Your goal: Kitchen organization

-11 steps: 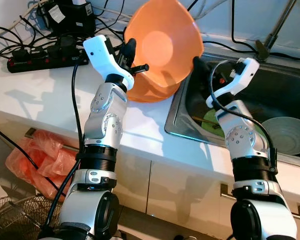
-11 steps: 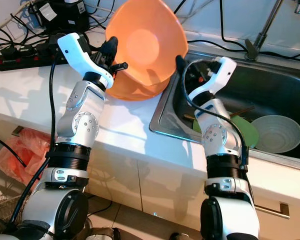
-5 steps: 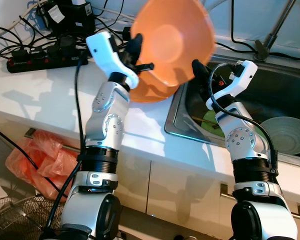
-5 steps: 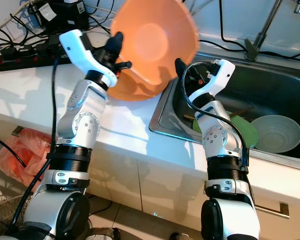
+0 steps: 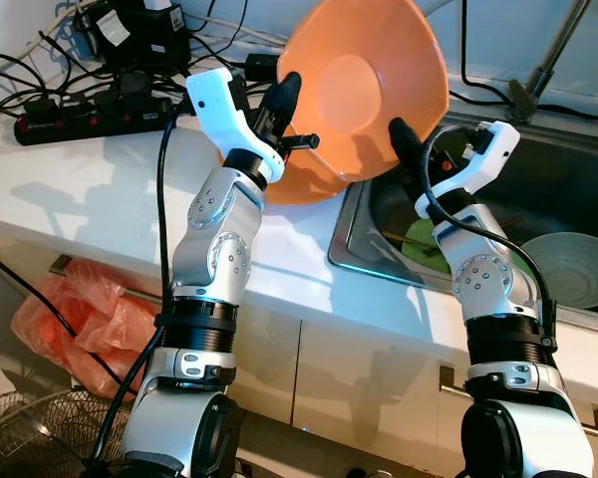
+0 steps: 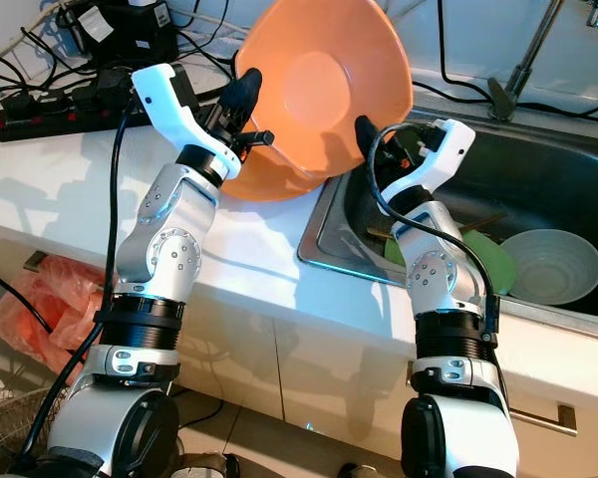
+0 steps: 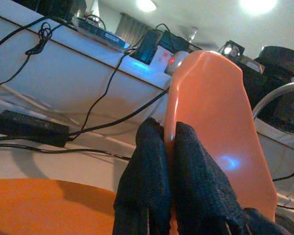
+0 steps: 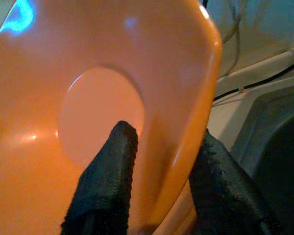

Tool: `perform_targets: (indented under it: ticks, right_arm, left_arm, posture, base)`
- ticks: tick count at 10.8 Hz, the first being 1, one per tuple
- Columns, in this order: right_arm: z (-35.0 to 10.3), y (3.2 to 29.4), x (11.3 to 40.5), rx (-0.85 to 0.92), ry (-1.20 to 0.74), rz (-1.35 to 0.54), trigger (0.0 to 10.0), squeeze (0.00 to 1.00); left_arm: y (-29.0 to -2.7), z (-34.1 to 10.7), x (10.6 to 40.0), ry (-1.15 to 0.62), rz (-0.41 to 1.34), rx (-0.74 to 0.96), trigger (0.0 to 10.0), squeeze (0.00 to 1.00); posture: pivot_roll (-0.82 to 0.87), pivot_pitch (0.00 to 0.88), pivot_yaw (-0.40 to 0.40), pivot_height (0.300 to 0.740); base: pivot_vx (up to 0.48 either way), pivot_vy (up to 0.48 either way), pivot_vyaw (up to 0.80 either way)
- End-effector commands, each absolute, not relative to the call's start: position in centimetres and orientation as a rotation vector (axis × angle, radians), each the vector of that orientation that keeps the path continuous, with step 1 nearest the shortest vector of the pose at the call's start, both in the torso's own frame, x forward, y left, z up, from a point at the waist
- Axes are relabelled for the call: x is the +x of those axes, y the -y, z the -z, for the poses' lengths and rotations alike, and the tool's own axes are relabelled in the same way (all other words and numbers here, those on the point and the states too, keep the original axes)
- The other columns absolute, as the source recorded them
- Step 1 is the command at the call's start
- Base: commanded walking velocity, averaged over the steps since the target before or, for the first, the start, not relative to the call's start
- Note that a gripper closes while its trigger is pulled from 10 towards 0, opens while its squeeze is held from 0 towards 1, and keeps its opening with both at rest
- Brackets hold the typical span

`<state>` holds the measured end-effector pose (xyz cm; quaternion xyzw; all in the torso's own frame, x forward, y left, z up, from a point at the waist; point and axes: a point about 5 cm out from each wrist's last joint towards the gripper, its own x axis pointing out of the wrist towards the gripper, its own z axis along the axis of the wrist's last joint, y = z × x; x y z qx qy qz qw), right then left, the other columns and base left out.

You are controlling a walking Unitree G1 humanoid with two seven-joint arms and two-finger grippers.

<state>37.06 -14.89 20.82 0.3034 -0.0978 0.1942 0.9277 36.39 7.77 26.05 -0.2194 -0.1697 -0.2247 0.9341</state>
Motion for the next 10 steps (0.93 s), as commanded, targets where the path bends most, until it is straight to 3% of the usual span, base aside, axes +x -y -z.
perform_targets:
  ticks: [1,7,8,9,10]
  right_arm:
    - [-21.3,15.1,37.1,0.637,0.221,-0.392,0.0,0.0]
    - [-21.5,15.3,37.2,0.7,0.237,-0.38,0.0,0.0]
    - [-21.5,15.3,37.2,0.706,0.238,-0.38,0.0,0.0]
    - [-21.6,15.4,37.2,0.727,0.241,-0.375,0.0,0.0]
    - [-21.6,15.5,37.2,0.736,0.243,-0.373,0.0,0.0]
  left_arm:
    - [-7.0,-26.3,36.0,0.352,0.51,-0.408,10.0,0.0]
    - [-6.6,-25.4,36.0,0.321,0.515,-0.328,10.0,0.0]
    - [-6.6,-25.3,36.0,0.317,0.51,-0.318,10.0,0.62]
    - [-6.5,-25.1,36.0,0.312,0.521,-0.303,10.0,1.0]
    - [-6.5,-25.1,36.0,0.312,0.519,-0.302,10.0,1.0]
  posture:
    - [0.08,0.07,-0.005,0.74]
    - [0.08,0.061,0.0,0.74]
    - [0.08,0.059,0.0,0.74]
    - [0.08,0.059,0.0,0.74]
    - [0.08,0.059,0.0,0.74]
  base:
    - [0.0,0.0,0.0]
    - [0.0,0.0,0.0]
    - [0.0,0.0,0.0]
    - [0.0,0.0,0.0]
    - [0.0,0.0,0.0]
